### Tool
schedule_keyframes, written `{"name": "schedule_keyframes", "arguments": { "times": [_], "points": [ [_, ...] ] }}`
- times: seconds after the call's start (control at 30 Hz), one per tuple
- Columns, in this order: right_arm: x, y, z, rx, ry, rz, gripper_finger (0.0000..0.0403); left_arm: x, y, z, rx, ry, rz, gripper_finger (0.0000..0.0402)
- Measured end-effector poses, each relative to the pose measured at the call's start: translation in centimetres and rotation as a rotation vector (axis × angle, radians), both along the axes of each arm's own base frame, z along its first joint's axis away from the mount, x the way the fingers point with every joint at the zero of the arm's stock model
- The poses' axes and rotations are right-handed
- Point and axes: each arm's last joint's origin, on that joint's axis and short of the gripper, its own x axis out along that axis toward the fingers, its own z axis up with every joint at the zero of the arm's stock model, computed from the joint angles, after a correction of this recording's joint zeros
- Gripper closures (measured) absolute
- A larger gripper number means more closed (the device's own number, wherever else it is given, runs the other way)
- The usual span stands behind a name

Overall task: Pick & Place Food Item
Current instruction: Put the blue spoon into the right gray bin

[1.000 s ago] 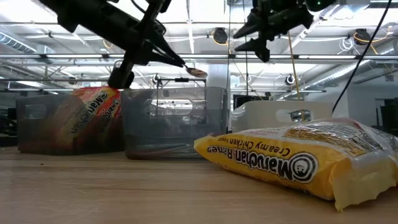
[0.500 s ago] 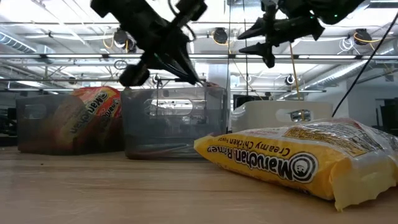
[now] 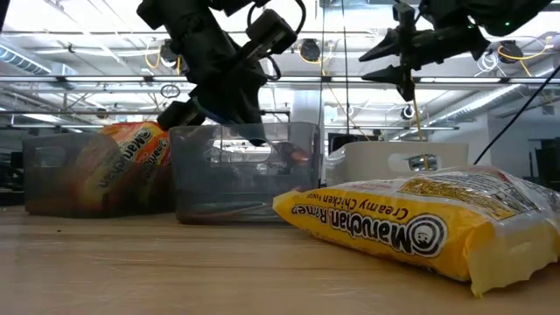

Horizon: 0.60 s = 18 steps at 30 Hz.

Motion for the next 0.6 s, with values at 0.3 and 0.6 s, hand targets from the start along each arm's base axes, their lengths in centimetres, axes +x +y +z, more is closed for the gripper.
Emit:
{"name": "schedule_keyframes", "arguments": {
  "times": [0.3, 0.6],
  "points": [
    [-0.6, 0.7, -0.1, 0.006, -0.015, -0.003, 0.0232, 0.0, 0.1, -0.8, 0.019, 0.044, -0.002, 0.0388],
    [-0.8, 0.8, 0.1, 0.001, -0.021, -0.003, 0.0232, 0.6, 0.5, -2.5, 0.027, 0.073, -0.009, 0.0387]
  ]
}}
